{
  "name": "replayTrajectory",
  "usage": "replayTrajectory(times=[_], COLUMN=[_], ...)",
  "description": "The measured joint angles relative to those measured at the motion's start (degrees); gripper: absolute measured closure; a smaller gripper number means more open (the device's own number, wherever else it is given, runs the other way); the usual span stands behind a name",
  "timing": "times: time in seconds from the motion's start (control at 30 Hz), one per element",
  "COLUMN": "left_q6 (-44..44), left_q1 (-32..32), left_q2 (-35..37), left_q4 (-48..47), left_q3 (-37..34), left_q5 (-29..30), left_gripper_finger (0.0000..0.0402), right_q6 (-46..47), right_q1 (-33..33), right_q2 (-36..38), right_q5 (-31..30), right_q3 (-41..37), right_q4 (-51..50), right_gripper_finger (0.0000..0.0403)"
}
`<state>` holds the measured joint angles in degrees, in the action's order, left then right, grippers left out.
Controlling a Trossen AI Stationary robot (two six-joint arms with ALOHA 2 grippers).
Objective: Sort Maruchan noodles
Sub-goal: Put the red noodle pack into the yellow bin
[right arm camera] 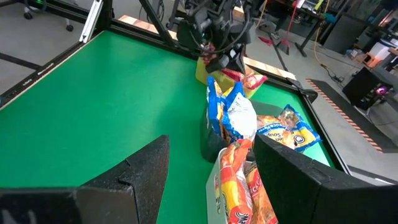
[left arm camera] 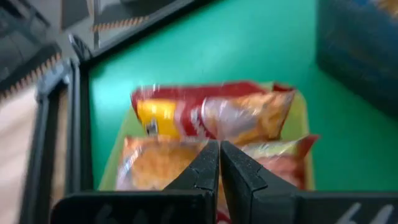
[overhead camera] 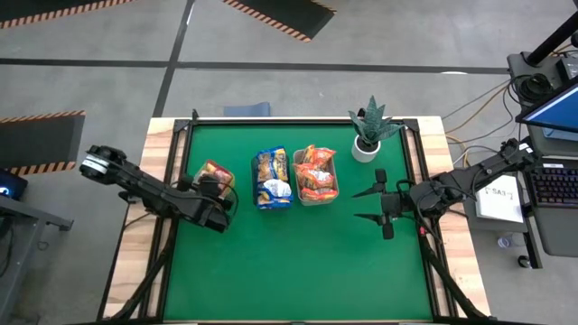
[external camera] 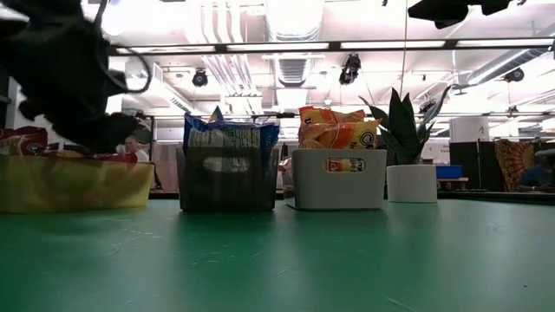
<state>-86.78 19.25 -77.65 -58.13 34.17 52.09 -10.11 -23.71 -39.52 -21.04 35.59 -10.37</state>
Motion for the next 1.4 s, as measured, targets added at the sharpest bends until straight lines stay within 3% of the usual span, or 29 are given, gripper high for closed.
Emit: replayTrajectory(times=[0.23,0.53,0.7,0.93,1.2,1.4], left_q6=[3.8,-7.7,-8.3,-7.6,0.6,-4.9], left_q1=[0.0,0.0,0.1,0.0,-0.4,-3.0], left_q2=[0.0,0.0,0.1,0.0,0.0,0.0], left_q4=[-4.4,-1.6,5.2,3.4,1.6,2.7], left_q3=[3.8,-3.9,-7.9,-4.5,0.5,-2.6], left_q5=[3.9,0.8,2.4,1.5,11.6,12.8], left_gripper_finger=[0.0401,0.0401,0.0401,0.0401,0.0401,0.0401], right_q6=[0.0,0.0,-0.1,-0.2,-0.2,-0.2], right_q1=[0.0,0.0,0.0,0.0,0.0,0.0], right_q2=[0.0,0.0,0.0,0.0,0.0,0.0], right_q5=[0.0,0.0,0.0,0.0,0.0,0.0], right_q3=[0.0,0.0,0.0,0.0,0.0,0.0], right_q4=[0.0,0.1,0.2,0.2,0.2,0.4], right_gripper_finger=[0.0179,0.0179,0.0179,0.0179,0.0179,0.0179])
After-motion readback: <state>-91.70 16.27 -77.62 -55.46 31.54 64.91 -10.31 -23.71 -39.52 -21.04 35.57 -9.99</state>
